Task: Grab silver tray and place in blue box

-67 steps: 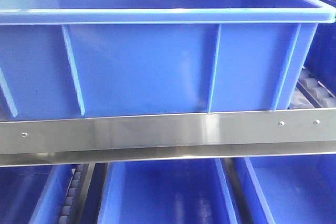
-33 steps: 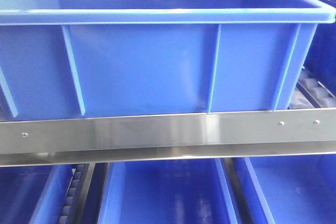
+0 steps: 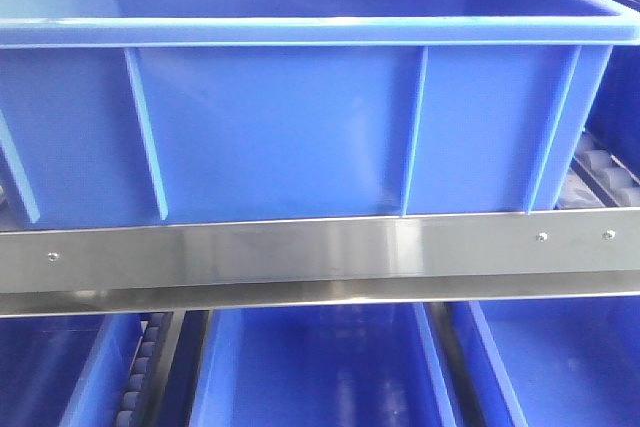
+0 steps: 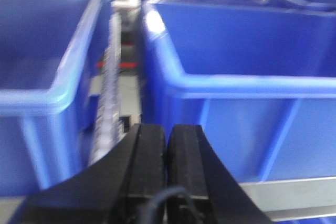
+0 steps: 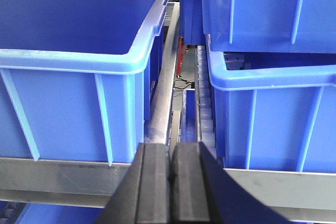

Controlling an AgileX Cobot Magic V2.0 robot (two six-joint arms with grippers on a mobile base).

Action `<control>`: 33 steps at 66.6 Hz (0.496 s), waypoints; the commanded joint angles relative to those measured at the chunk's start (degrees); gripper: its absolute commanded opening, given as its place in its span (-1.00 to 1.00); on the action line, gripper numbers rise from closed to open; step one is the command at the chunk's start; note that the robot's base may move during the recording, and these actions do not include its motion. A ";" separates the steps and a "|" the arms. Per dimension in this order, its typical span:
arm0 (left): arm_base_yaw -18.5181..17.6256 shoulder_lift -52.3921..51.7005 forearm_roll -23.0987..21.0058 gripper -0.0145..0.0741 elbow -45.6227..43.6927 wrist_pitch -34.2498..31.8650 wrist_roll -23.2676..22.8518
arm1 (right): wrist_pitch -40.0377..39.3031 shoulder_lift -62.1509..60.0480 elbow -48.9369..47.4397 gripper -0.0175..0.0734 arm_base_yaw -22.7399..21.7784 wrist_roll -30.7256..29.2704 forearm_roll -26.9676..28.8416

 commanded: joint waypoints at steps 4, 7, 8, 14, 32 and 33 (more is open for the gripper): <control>2.96 -2.64 -1.78 -0.69 0.30 -3.13 0.35 | -5.25 -1.19 -1.04 -0.50 -0.36 -0.51 0.16; 3.22 -3.07 -1.78 -0.69 1.65 -4.42 0.35 | -5.25 -1.19 -1.04 -0.50 -0.36 -0.51 0.16; 3.32 -3.22 -1.78 -0.69 2.10 -5.10 0.35 | -5.25 -1.19 -1.04 -0.50 -0.36 -0.51 0.16; 3.44 -4.09 -1.78 -0.69 5.15 -8.13 0.35 | -5.25 -1.19 -1.04 -0.50 -0.36 -0.51 0.16; 3.44 -5.31 -1.68 -0.69 5.01 -7.07 0.35 | -5.25 -1.19 -1.04 -0.50 -0.36 -0.51 0.16; 3.44 -5.31 -1.68 -0.69 5.01 -7.07 0.35 | -5.25 -1.19 -1.04 -0.50 -0.36 -0.51 0.16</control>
